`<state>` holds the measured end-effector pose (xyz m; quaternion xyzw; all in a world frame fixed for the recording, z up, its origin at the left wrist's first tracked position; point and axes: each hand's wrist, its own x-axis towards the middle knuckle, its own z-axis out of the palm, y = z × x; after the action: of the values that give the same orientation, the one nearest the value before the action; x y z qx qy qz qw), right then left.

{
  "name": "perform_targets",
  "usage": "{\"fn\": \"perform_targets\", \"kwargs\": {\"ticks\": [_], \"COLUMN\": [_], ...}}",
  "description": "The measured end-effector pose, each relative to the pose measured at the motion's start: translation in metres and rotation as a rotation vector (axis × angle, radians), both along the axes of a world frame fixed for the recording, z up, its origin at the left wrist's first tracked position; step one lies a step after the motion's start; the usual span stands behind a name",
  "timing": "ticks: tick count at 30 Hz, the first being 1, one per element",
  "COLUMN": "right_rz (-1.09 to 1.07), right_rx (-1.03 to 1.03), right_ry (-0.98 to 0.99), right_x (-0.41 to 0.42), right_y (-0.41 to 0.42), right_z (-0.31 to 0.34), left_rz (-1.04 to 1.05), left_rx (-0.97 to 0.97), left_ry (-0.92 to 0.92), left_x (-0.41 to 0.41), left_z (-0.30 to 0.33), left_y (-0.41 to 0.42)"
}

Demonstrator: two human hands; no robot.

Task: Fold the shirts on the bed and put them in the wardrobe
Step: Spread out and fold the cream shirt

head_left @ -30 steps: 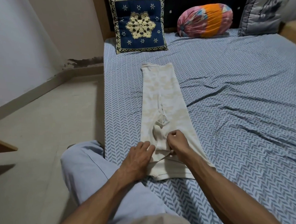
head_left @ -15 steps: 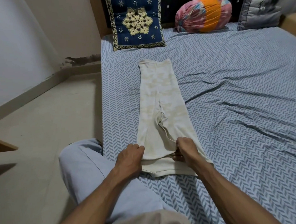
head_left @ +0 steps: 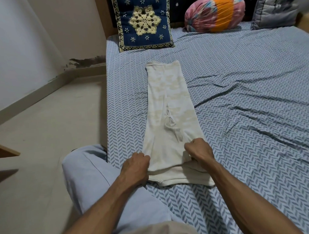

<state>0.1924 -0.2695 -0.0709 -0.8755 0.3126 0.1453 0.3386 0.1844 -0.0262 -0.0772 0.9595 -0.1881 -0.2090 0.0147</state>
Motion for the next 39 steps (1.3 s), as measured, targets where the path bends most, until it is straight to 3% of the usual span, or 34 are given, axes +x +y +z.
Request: {"fn": "perform_targets", "kwargs": {"ticks": [4, 9, 11, 15, 19, 25, 28, 36, 39], "right_rz": [0.017, -0.215, -0.194, -0.17, -0.22, 0.053, 0.186, 0.182, 0.184], "right_rx": [0.076, 0.507, 0.611, 0.538, 0.653, 0.561, 0.446, 0.213, 0.114], "right_ry": [-0.084, -0.076, -0.02, 0.062, -0.007, 0.025, -0.067, -0.179, -0.107], "right_x": [0.026, 0.075, 0.088, 0.102, 0.107, 0.102, 0.098, 0.083, 0.084], "right_y": [0.003, 0.008, 0.01, 0.014, 0.01, 0.005, 0.008, 0.018, 0.025], "right_z": [0.01, 0.005, 0.008, 0.018, 0.016, 0.014, 0.01, 0.002, 0.004], "left_rz": [-0.008, -0.018, -0.017, -0.012, -0.015, -0.029, -0.033, -0.034, -0.035], "left_rx": [0.018, 0.019, 0.017, 0.017, 0.032, 0.045, 0.049, 0.041, 0.034], "left_ry": [0.012, 0.017, 0.017, 0.019, 0.026, 0.035, 0.041, 0.036, 0.033], "left_x": [0.003, 0.004, 0.005, 0.006, 0.008, 0.009, 0.01, 0.011, 0.01], "left_z": [-0.002, -0.003, -0.002, -0.001, -0.001, 0.0, 0.0, 0.001, 0.0], "left_y": [-0.002, -0.001, -0.002, -0.003, -0.006, -0.006, -0.007, -0.007, -0.007]}}
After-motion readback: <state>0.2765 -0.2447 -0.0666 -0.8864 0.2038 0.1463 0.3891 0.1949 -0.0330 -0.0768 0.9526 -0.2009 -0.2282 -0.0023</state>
